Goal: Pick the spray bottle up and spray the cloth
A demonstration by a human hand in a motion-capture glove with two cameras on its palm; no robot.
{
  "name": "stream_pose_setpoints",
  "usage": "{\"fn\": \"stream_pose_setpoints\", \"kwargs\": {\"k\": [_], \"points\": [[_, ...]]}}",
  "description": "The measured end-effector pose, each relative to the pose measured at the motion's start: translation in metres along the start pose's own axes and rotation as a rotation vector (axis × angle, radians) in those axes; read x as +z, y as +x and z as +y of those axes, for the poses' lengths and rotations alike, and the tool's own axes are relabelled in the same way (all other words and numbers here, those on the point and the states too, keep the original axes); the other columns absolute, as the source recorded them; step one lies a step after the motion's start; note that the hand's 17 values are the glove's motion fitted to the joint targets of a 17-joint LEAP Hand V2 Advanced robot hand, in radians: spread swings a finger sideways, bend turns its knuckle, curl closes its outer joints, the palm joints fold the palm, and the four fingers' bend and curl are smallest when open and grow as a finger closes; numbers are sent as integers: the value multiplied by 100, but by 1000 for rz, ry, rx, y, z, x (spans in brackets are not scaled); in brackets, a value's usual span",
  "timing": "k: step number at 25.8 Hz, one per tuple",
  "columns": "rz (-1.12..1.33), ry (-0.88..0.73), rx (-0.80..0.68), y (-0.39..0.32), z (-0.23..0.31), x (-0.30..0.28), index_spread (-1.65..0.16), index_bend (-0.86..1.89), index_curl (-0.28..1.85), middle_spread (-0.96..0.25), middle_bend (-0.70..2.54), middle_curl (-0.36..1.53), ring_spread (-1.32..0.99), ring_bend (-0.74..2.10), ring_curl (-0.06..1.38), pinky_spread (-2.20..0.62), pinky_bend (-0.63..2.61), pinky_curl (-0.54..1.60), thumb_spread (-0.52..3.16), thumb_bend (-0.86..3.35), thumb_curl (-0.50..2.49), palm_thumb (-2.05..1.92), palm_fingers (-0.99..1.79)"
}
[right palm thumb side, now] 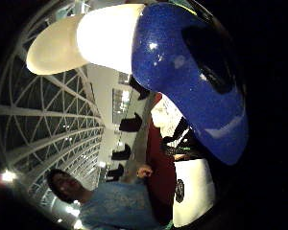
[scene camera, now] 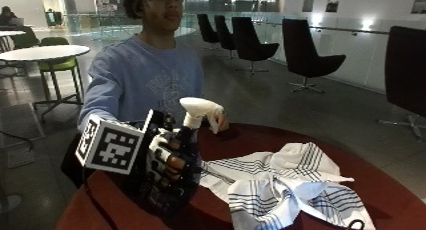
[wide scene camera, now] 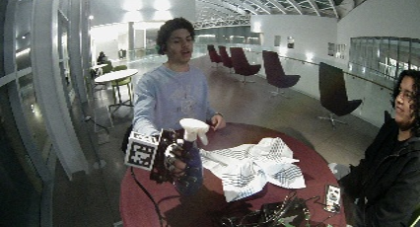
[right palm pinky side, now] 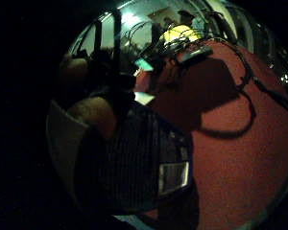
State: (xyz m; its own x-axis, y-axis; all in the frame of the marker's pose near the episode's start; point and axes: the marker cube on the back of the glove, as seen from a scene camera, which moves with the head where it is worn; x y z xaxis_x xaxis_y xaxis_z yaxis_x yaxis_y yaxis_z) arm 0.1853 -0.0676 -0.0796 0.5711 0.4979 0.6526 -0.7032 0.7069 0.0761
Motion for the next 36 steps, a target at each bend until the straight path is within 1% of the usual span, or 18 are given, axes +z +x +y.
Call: {"fn": "stream_pose_setpoints", "kwargs": {"k": [7,9,10,12,17,24,36], "points": [[14,-351,44,-36,24,19,-28,13,30,-4,18,37,6,50,35,28,36,34,79,1,52,97,88],[34,-417,64,-40,29,29,-27,13,30,-4,18,37,6,51,36,28,36,34,78,0,53,97,88],[50,-442,73,-41,30,34,-27,10,29,-5,27,40,6,48,35,28,34,33,77,0,54,98,91],[89,-480,92,-44,32,41,-27,11,29,-5,27,40,6,47,35,28,33,33,76,-1,55,98,92],[189,-539,135,-48,34,52,-26,10,29,-6,27,41,6,47,36,28,33,34,73,-2,58,98,93],[292,-569,186,-45,36,55,-25,10,28,-6,26,42,7,48,36,28,33,34,71,-3,61,96,94],[325,-587,257,-39,41,53,-24,10,26,-6,26,43,7,48,37,28,32,35,69,-3,64,95,96]]}}
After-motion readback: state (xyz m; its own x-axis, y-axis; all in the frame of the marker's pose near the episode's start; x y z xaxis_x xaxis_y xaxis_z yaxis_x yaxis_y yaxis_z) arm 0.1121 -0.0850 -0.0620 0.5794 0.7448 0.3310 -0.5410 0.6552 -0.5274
